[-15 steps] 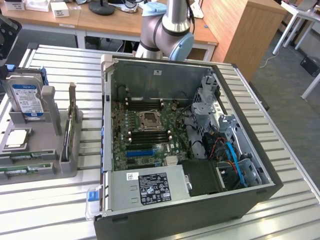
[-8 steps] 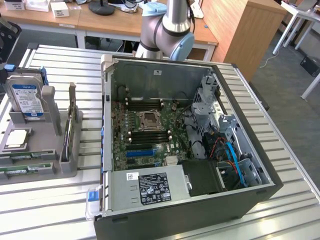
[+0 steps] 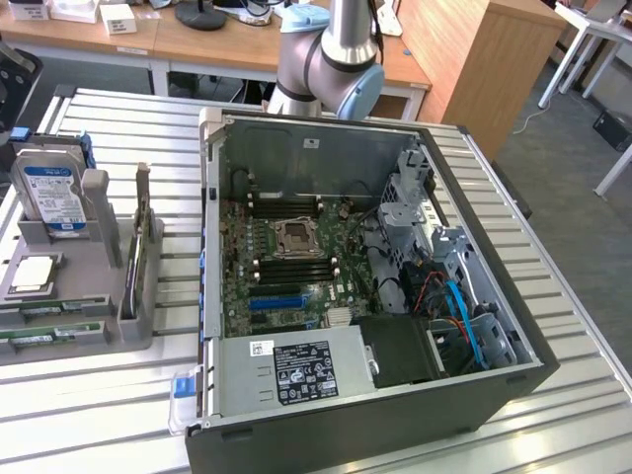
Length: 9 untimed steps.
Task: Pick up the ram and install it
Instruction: 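Reach for the ram, then pick up the ram and move it above insertion slot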
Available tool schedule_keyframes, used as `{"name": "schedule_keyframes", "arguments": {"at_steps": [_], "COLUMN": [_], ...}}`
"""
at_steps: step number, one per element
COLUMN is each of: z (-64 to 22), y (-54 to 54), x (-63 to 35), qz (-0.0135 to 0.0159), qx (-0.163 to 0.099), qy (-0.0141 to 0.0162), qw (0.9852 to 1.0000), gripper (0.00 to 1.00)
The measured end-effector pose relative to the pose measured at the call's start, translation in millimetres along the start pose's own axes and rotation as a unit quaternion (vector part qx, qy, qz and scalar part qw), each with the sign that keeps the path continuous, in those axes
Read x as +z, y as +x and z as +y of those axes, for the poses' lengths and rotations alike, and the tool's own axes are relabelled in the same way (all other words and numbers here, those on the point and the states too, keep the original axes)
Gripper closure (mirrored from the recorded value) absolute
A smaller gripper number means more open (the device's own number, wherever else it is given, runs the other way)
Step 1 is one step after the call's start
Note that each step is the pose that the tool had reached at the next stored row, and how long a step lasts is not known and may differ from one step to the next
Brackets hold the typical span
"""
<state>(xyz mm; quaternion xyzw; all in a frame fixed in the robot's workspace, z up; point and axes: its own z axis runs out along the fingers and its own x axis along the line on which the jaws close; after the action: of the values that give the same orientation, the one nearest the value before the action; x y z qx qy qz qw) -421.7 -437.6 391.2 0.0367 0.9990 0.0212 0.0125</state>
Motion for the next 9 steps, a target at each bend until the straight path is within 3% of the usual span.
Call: {"name": "schedule_keyframes", "arguments": {"at_steps": [9], "z": [-3.7], "y": [-1.4], "x": [-0.1], "qz": [0.0], "qx": [0.0], "qy": [0.0], "qw": [1.0], "gripper": [0.89]}}
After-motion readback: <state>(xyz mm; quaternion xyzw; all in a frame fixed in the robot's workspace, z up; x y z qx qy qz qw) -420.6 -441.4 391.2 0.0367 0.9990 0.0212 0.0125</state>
